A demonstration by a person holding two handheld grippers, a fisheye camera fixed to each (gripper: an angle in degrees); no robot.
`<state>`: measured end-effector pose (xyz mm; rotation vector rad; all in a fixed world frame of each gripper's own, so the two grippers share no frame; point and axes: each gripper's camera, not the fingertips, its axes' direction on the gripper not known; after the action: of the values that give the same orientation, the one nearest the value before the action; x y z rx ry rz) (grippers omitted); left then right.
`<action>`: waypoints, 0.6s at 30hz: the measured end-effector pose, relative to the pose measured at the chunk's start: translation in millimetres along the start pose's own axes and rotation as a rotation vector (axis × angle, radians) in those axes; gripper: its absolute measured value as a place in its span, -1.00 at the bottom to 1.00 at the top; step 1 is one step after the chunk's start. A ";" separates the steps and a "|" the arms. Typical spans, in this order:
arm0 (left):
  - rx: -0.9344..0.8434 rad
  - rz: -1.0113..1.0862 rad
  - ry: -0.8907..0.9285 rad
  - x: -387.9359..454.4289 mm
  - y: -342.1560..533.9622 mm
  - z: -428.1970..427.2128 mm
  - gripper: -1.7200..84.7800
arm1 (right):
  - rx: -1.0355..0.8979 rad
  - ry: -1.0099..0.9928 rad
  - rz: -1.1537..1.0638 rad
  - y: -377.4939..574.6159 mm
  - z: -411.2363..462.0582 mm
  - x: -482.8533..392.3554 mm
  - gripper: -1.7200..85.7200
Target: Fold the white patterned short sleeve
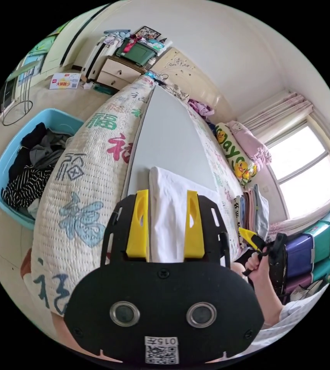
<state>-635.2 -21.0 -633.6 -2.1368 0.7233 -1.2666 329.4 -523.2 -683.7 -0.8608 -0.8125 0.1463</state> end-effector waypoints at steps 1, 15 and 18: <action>-0.032 0.010 -0.017 -0.3 -9.2 14.1 -0.64 | -0.009 0.007 -0.003 -6.6 4.3 7.2 -0.66; -0.151 0.121 -0.099 12.8 -38.4 108.3 -0.81 | -0.262 0.127 -0.002 -31.3 133.8 86.1 -0.80; -0.209 0.125 -0.041 15.7 -35.8 113.3 -0.87 | -0.243 0.069 -0.022 -14.9 116.8 84.5 -0.89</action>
<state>-521.2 14.0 -645.7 -2.2345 0.9936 -1.1209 304.9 -425.0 -579.9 -1.0793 -0.7844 -0.0019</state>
